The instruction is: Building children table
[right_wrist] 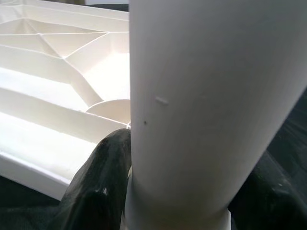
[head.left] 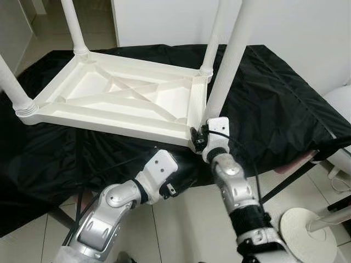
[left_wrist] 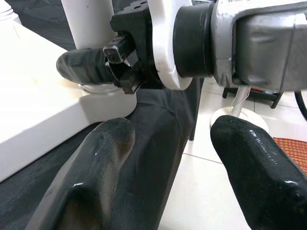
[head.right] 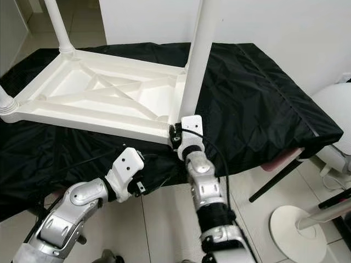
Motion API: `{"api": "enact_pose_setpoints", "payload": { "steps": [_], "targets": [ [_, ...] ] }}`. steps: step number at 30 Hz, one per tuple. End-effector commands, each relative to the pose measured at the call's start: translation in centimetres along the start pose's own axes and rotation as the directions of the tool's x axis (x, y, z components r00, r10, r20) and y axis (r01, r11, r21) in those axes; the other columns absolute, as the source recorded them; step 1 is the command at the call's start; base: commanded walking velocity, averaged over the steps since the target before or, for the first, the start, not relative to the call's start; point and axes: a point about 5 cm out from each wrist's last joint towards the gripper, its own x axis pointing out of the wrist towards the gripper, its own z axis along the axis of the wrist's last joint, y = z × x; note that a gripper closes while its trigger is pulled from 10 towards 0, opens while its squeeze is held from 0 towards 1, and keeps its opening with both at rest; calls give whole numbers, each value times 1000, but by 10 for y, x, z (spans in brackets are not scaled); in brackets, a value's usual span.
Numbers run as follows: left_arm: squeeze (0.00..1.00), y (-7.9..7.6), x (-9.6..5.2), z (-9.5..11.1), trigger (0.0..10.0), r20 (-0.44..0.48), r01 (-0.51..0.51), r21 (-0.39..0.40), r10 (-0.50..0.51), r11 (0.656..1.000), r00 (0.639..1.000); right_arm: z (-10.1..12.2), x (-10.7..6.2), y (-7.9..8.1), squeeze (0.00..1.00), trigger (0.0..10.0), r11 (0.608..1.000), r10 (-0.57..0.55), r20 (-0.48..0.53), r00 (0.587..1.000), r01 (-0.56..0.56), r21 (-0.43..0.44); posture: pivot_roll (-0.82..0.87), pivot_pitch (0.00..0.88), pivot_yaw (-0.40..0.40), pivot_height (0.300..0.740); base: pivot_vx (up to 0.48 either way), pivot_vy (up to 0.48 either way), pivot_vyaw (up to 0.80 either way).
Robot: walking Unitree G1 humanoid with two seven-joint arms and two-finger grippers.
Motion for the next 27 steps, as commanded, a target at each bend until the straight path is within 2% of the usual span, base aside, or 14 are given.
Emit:
{"api": "enact_pose_setpoints", "payload": {
  "steps": [1, 9, 10, 13, 17, 21, 22, 24, 25, 27],
  "targets": [
    [0, -1, -1, 0, 10000, -2, -27, 11, 27, 1000, 1000, -15, -8, 3, 0, 10000, 1000, -19, -63, 998, 20, 18, -43, 65, -50, 740, 0, 0, 0],
    [0, -1, -1, 0, 10000, -2, -21, 15, 21, 1000, 1000, -10, -8, -1, 0, 10000, 999, -32, -53, 998, 34, 29, -44, 59, -49, 740, 0, 0, 0],
    [0, -1, -1, 0, 10000, -2, -21, 16, 21, 1000, 1000, -9, -9, -2, 1000, 10000, 999, -34, -55, 998, 36, 37, -44, 57, -49, 740, 0, 0, 0],
    [0, -2, -1, -1, 10000, -5, -20, 18, 20, 1000, 1000, -7, -14, 0, 1000, 10000, 999, -34, -57, 998, 37, 36, -45, 57, -54, 740, 0, 0, 0],
    [0, -3, -1, -1, 10000, -4, -21, 14, 21, 1000, 1000, -5, -15, -9, 1000, 10000, 998, -43, -48, 998, 45, 43, -44, 56, -56, 740, 0, 0, 0],
    [0, -3, -1, -1, 10000, -4, -21, 14, 21, 1000, 1000, -5, -15, -9, 1000, 10000, 998, -39, -46, 998, 41, 46, -44, 56, -56, 740, 0, 0, 0],
    [0, -2, -1, -1, 10000, -4, -22, 15, 22, 1000, 1000, -6, -14, -13, 0, 10000, 998, 16, -45, 999, -14, 54, -44, 53, -55, 740, 0, 0, 0],
    [0, -2, -1, -1, 10000, -4, -22, 15, 22, 1000, 1000, -6, -14, -13, 0, 10000, 998, 16, -45, 999, -14, 54, -44, 53, -55, 740, 0, 0, 0],
    [0, -2, -1, -1, 10000, -4, -23, 16, 23, 1000, 1000, -6, -13, -16, 0, 10000, 995, 88, -32, 996, -87, 44, -46, 50, -53, 740, 0, 0, 0],
    [0, -2, -1, -1, 10000, -4, -23, 16, 23, 1000, 1000, -6, -13, -16, 0, 10000, 995, 88, -32, 996, -87, 44, -46, 50, -53, 740, 0, 0, 0]
  ]
}}
